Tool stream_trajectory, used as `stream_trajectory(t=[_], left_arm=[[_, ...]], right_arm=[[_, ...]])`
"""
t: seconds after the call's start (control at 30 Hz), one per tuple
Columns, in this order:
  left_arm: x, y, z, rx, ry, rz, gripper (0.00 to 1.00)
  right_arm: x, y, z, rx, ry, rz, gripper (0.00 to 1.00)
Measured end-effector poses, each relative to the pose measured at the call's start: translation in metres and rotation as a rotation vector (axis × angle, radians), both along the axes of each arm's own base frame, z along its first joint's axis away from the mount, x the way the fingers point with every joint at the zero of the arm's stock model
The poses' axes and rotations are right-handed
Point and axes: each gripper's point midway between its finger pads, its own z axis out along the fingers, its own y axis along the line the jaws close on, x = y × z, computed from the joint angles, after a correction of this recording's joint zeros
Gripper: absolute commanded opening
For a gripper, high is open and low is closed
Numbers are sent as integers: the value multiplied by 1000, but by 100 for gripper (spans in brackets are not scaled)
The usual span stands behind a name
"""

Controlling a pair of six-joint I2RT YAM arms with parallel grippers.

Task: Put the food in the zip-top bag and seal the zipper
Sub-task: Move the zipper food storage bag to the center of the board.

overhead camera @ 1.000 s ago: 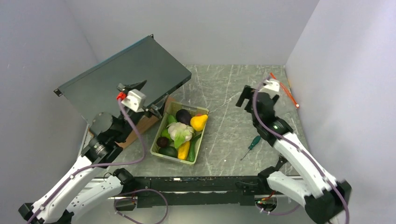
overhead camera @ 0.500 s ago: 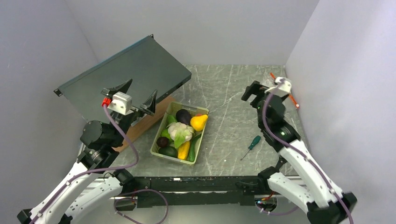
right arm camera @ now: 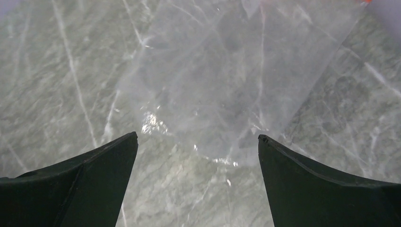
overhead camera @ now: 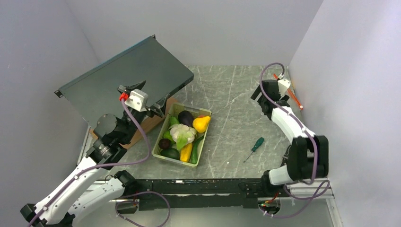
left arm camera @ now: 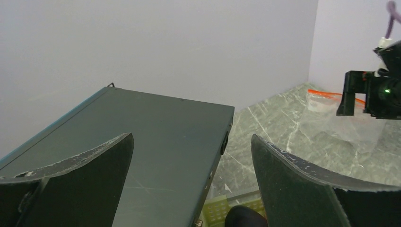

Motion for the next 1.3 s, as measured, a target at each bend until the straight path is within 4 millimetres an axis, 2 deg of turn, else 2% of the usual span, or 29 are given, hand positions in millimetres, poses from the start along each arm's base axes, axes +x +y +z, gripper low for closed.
stream_trajectory(t=[0.17, 0.33, 0.43, 0.5, 0.6, 0.73, 0.8, 0.87, 1.0, 1.1, 1.2, 1.3], left_arm=[[4, -10, -9, 28, 20, -28, 100], [5, -14, -14, 45, 34, -46, 100], [4, -15, -14, 46, 34, -50, 100], [4, -15, -14, 47, 33, -52, 100], [4, -15, -14, 47, 33, -54, 100], [4, -15, -14, 48, 33, -54, 100], [4, -15, -14, 48, 33, -54, 100], [4, -15, -14, 48, 32, -53, 100], [4, -16, -15, 50, 33, -53, 100], [4, -16, -15, 51, 33, -54, 100], [4, -16, -15, 51, 33, -54, 100], [5, -17, -16, 54, 37, -54, 100]], right_arm=[[23, -29, -36, 125, 71, -100, 100], [9, -83, -52, 241, 54, -273, 100], [-4, -103, -66, 304, 49, -339, 100], [-8, -103, -73, 344, 55, -350, 100], [-4, -94, -79, 393, 45, -324, 99], [1, -81, -95, 457, 53, -286, 93], [0, -78, -104, 479, 62, -277, 85], [-1, -74, -112, 498, 67, -262, 72], [0, -67, -115, 519, 52, -213, 29], [2, -63, -116, 526, 43, -183, 8], [3, -57, -114, 519, 40, -149, 0], [4, -45, -107, 481, 38, -100, 0]])
